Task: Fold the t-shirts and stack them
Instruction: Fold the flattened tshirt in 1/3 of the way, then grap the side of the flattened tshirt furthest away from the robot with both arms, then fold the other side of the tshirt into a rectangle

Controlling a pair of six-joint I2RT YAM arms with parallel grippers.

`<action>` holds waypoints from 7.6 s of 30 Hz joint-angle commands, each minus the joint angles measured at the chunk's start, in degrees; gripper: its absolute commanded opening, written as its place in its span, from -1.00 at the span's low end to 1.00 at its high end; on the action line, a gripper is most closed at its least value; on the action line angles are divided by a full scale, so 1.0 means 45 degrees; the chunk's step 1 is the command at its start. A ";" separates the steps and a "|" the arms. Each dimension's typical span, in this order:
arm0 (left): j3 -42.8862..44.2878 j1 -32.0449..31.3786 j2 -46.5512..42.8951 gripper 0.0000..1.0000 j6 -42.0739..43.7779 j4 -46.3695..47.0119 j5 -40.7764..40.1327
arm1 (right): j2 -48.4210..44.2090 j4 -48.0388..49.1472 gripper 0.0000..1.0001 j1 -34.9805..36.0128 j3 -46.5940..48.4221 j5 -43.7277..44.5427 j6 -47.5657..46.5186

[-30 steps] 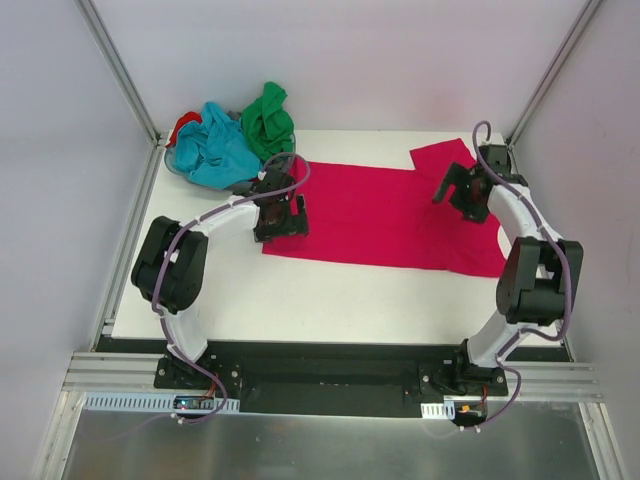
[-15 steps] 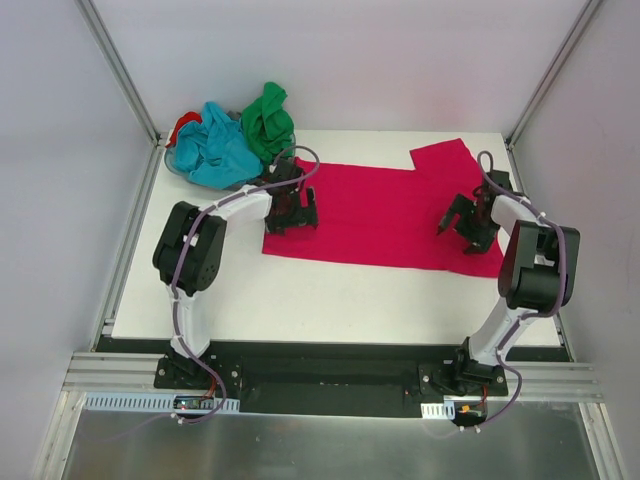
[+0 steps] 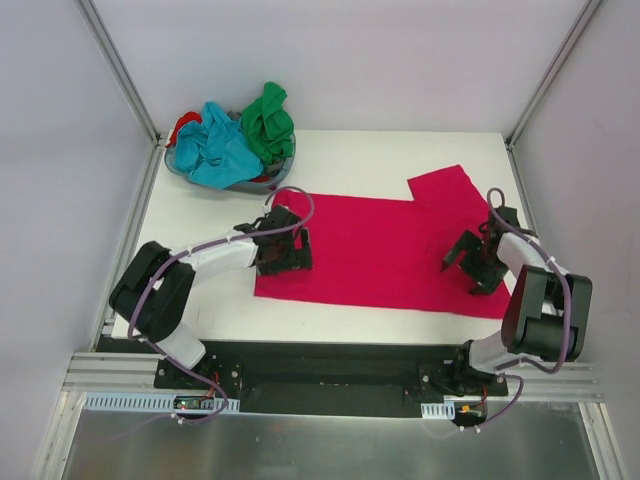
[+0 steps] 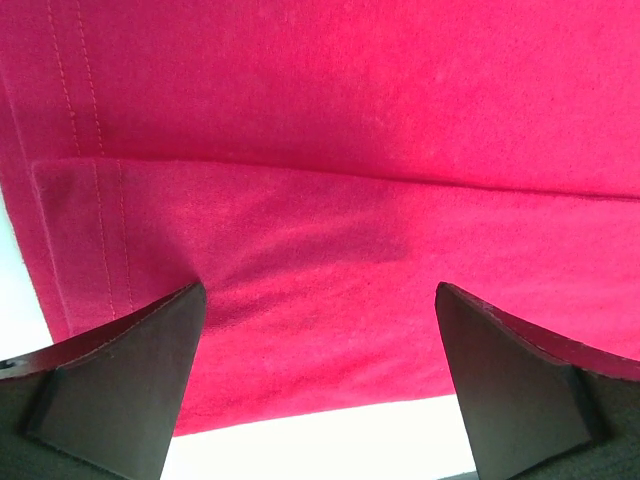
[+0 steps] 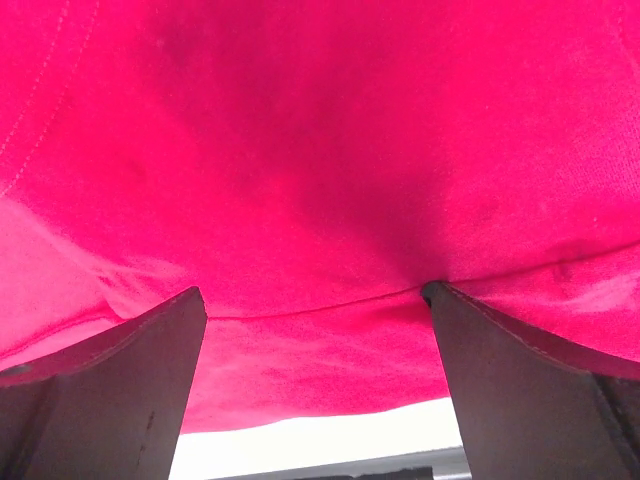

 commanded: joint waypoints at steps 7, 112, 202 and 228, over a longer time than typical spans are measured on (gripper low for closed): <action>-0.3677 -0.0833 -0.3345 0.98 -0.2108 -0.1280 0.0175 | -0.4032 -0.1343 0.92 -0.0411 -0.3336 0.0954 0.0971; 0.6847 0.3112 0.4150 -1.00 0.0255 -0.2765 -0.0957 | 1.2078 -0.2555 0.98 0.1737 1.7681 0.1989 -0.5865; -0.2002 0.1315 -0.5320 0.13 -0.1327 -0.3837 -0.3241 | -0.9776 -0.6831 -0.15 0.1698 -0.1054 0.7360 0.2065; 0.0344 0.0749 -0.0832 0.98 -0.0409 -0.2296 -0.0468 | -0.2537 0.0998 0.92 0.1698 0.0314 -0.0863 -0.1802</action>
